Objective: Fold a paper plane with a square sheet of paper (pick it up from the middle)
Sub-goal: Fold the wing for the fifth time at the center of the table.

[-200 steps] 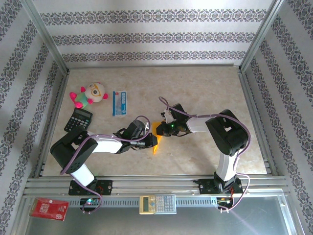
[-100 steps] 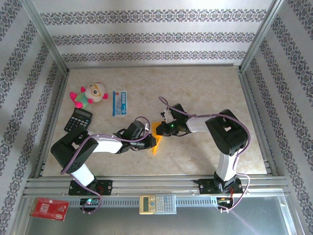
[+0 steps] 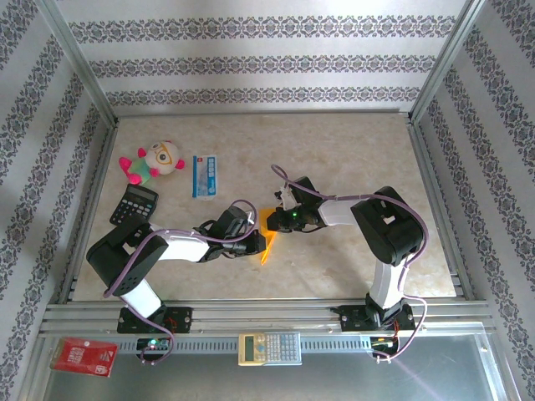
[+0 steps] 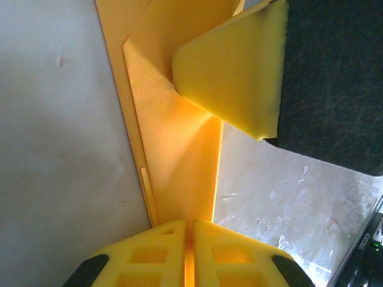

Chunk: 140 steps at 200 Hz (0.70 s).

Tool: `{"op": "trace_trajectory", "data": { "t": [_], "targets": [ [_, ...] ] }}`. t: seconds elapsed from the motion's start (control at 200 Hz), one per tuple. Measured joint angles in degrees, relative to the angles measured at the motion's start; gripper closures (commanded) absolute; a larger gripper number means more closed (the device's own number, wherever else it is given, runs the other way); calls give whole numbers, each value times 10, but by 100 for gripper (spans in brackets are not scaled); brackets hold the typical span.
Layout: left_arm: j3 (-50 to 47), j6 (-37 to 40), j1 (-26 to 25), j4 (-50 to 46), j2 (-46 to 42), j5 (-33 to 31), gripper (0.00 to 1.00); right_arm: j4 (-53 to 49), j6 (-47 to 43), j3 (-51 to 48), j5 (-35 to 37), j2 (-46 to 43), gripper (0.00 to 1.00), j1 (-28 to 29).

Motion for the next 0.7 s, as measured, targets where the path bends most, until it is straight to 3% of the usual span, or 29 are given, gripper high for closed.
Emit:
{"op": "trace_trajectory", "data": {
  "t": [0.699],
  "targets": [
    [-15,-2,-10,45,-46,23,79,3,2,0,-10,3,92,-3]
  ]
}}
